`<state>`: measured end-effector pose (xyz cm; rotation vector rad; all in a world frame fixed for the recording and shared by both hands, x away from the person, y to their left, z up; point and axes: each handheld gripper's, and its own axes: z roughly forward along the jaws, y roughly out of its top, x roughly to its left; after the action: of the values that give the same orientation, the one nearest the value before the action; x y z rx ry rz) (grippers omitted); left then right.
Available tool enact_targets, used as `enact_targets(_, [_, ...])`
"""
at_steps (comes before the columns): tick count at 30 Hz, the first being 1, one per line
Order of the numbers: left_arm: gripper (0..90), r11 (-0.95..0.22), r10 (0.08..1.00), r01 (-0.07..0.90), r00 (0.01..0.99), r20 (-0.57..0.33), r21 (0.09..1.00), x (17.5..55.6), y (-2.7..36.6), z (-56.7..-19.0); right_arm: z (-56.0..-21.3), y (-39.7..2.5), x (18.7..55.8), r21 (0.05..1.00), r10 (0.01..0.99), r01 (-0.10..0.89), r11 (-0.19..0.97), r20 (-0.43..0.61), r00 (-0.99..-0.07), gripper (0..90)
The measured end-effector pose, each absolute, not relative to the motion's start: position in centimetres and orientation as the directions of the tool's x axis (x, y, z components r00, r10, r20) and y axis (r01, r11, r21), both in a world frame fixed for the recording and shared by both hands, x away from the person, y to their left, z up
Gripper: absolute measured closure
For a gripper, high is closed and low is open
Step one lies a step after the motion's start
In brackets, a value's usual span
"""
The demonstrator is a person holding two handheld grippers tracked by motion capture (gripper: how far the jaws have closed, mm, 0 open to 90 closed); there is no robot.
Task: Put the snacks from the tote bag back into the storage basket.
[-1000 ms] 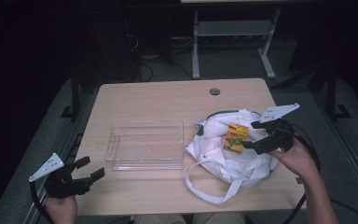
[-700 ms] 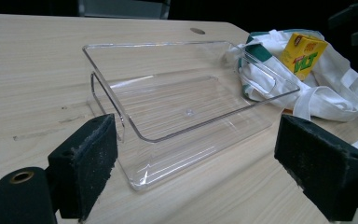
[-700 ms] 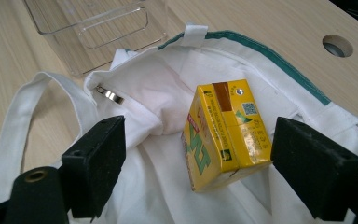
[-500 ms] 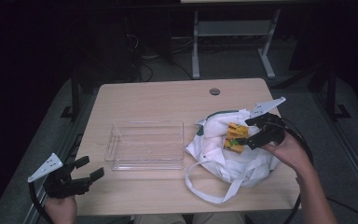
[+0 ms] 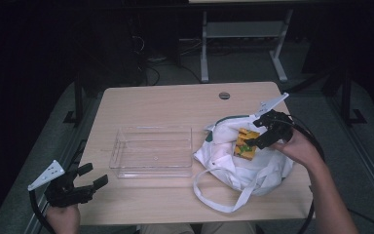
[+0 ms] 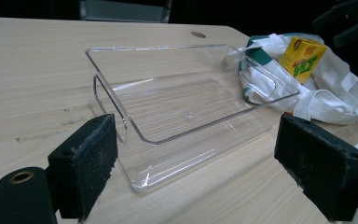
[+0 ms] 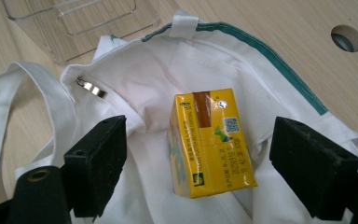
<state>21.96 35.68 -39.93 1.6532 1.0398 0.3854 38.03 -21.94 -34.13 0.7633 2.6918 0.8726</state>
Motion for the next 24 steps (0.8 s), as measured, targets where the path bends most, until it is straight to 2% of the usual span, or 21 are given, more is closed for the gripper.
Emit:
enact_targets(14, [12.6, -0.023, 0.791, 0.440, 0.557, -0.253, 0.898, 22.1, 35.9, -40.1, -34.4, -20.9, 39.7, 0.516, 0.492, 0.402, 0.756, -0.044, -0.869, 20.9])
enact_targets(24, [12.6, -0.026, 0.792, 0.441, 0.557, -0.251, 0.897, 22.1, 35.8, -40.1, -34.7, -20.5, 40.3, 0.477, 0.465, 0.391, 0.787, -0.043, -0.884, 25.8])
